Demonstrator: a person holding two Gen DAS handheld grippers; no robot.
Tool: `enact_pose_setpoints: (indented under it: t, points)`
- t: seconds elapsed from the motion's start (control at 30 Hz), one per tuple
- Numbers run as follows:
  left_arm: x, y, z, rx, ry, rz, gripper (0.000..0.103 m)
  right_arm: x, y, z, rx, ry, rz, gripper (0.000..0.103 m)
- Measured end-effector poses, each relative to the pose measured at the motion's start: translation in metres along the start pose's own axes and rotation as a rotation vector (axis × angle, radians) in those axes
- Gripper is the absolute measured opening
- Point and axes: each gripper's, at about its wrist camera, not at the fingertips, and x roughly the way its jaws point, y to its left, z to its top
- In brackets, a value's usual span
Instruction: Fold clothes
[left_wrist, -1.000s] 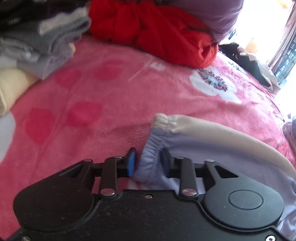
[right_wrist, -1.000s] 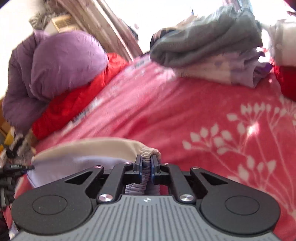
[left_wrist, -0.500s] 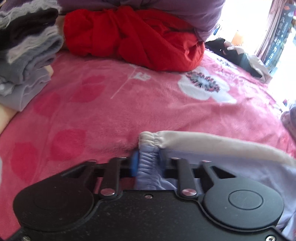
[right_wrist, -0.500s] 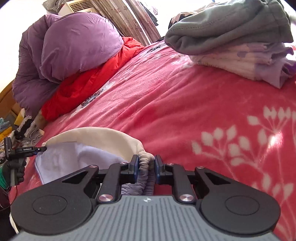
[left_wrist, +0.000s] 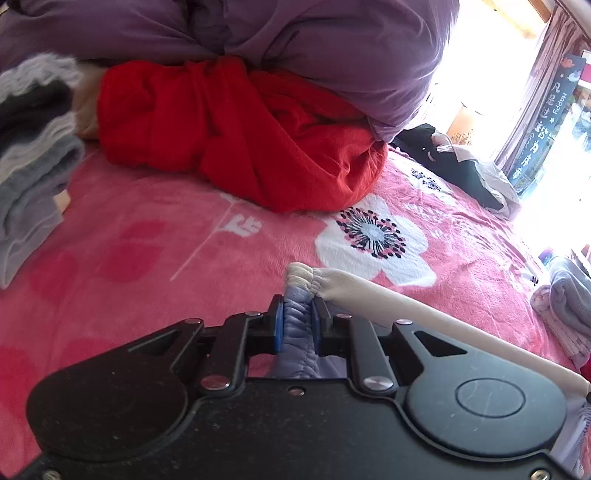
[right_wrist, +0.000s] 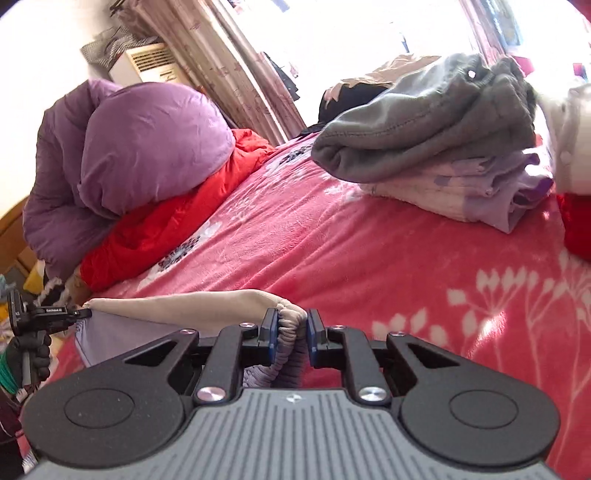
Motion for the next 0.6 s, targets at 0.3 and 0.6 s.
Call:
enact_pose_setpoints:
  t: [0.3,0.6]
  points:
    - [-0.001,-0.032,-0.019,0.242,-0.038,0.171,0.051,0.02,-0.022,-0.012,0.08,0.05,-0.102,0.048]
    - [0.009,-0.044,-0.041,0.398,0.075,0.24,0.05,0.0,-0.02,-0.025,0.037,0.033,-0.136,0.056]
